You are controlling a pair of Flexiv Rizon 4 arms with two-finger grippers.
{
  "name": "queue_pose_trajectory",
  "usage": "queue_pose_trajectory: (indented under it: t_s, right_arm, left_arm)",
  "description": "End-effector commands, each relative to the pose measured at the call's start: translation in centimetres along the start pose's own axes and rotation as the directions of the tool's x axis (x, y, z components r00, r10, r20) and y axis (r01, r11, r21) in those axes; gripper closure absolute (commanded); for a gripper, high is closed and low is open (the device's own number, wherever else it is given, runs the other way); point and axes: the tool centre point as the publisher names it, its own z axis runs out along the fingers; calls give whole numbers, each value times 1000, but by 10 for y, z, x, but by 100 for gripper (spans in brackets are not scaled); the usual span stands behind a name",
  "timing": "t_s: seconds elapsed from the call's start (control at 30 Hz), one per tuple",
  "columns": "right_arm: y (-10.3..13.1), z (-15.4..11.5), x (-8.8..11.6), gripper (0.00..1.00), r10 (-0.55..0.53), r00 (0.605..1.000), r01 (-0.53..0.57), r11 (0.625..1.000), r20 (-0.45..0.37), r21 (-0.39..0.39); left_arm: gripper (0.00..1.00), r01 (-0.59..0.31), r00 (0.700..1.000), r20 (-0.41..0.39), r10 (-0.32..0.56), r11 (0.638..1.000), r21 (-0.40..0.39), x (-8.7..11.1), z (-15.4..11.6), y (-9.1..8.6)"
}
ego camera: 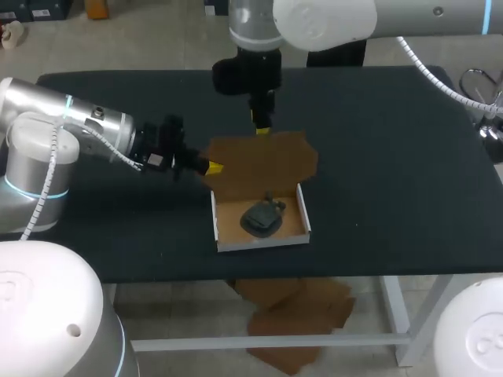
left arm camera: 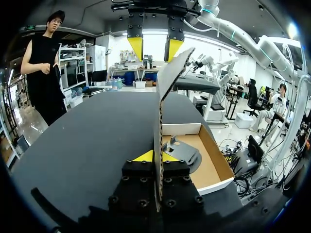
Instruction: Assemble the packaging by folding the flat box into shape, placing the metal phone stand inside, and closing the box properly
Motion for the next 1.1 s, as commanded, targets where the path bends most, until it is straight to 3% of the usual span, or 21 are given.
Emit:
queue_pose_trajectory:
  t_s: [0.03, 0.4, 1.1]
  right_arm:
    - [-3, 0, 11, 56, 2, 1000, -2, 1000, 19, -8]
    - [0, 6, 18, 56, -2, 1000, 2, 1000, 17, -12]
    - [7, 24, 9, 50, -12, 1000, 12, 1000, -29, -23]
  left_arm:
    - [100, 0, 1000, -1, 0, 1000, 0, 0, 1, 1]
    - [100, 0, 1000, -1, 0, 1000, 0, 0, 1, 1]
    - [100, 0, 1000, -1, 0, 1000, 0, 0, 1, 1]
